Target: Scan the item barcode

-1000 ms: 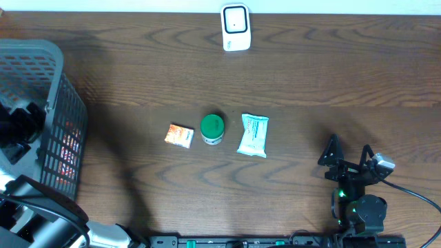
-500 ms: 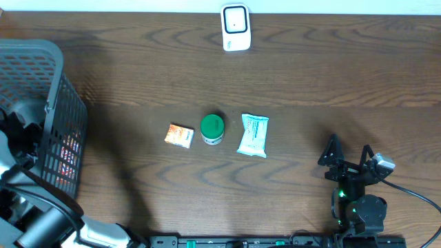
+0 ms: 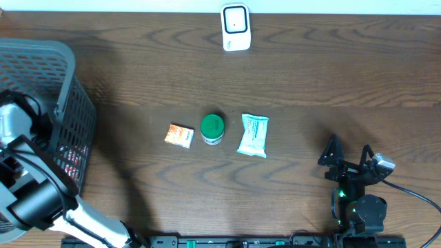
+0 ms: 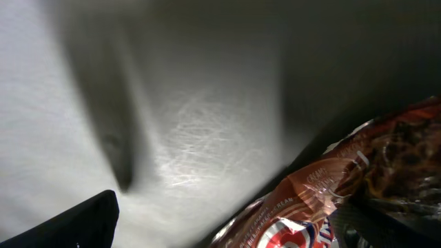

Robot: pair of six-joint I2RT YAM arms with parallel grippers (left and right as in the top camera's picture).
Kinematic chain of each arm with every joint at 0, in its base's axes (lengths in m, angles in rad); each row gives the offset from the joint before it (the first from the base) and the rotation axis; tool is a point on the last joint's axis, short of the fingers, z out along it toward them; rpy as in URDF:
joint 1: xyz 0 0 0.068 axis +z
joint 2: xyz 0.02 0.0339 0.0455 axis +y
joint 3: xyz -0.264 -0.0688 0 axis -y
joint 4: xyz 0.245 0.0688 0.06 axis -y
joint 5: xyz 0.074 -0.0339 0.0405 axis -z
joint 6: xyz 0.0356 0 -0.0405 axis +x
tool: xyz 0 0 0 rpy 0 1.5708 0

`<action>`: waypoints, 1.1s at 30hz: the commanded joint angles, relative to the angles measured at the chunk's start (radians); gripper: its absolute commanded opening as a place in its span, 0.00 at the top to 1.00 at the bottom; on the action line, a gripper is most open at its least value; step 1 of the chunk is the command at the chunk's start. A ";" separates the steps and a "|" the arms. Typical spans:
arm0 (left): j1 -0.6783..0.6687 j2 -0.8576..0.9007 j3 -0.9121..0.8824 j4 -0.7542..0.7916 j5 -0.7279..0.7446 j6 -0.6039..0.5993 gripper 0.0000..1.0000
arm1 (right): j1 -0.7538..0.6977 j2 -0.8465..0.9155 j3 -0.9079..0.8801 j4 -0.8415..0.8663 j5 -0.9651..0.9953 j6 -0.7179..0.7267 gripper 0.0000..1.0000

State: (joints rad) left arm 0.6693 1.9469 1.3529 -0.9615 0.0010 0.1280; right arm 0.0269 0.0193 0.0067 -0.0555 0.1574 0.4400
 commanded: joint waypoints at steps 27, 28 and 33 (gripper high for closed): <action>0.182 0.042 0.037 -0.047 -0.007 -0.232 0.02 | 0.001 -0.001 -0.001 -0.002 0.006 -0.003 0.01; 0.182 0.032 0.037 -0.046 -0.007 -0.232 0.02 | 0.001 -0.001 -0.001 -0.002 0.006 -0.003 0.01; 0.182 -0.030 0.037 -0.021 0.124 -0.153 0.02 | 0.001 -0.001 -0.001 -0.002 0.006 -0.003 0.01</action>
State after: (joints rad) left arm 0.8536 1.9629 1.3956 -0.9867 0.0216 -0.0952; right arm 0.0269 0.0193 0.0067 -0.0555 0.1574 0.4400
